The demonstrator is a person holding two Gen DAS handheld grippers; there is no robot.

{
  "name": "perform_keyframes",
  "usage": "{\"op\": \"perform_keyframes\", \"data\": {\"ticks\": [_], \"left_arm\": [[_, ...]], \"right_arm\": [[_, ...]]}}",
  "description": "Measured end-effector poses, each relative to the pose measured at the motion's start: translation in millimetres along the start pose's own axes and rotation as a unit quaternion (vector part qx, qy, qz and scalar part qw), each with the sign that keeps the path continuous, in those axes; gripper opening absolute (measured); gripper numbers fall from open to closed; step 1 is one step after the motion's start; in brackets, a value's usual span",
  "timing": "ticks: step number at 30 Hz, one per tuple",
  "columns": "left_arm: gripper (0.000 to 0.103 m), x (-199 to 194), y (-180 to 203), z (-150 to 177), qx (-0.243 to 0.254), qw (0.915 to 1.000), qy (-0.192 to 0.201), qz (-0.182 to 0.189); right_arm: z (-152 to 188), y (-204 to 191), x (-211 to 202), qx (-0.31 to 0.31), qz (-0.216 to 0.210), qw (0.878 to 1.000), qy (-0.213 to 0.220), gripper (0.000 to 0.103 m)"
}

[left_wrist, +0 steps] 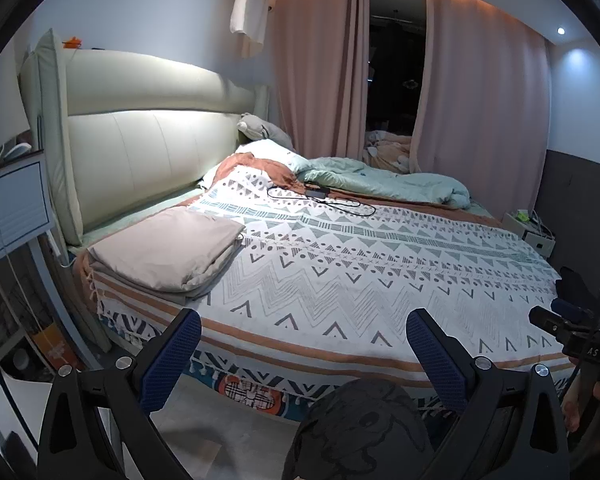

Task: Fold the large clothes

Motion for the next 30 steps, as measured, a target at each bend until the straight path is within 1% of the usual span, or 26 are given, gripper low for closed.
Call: {"op": "perform_keyframes", "data": {"ticks": [14,30], "left_arm": [[0.102,0.6,-4.1,0.9,-0.003,1.0,-0.001,0.001],[0.102,-0.7,5.8,-1.2,0.0,0.9999,-0.004,0.011]], "right_arm": [[5.4,5.6,7.8,0.019,-0.003,1.0,-0.019,0.103],[8.0,10.8,3.1,0.027,-0.001,0.999,-0.022,0.103]]}}
Point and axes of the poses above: each gripper's, at about its wrist camera, not at the fingertips, and x roughly the way its jaws point, y to its right, z to its underside, the point moved 5 cm from there along x, roughly the way its jaws point, and after that the axes turned 11 degrees about z, right-handed, at the moved point
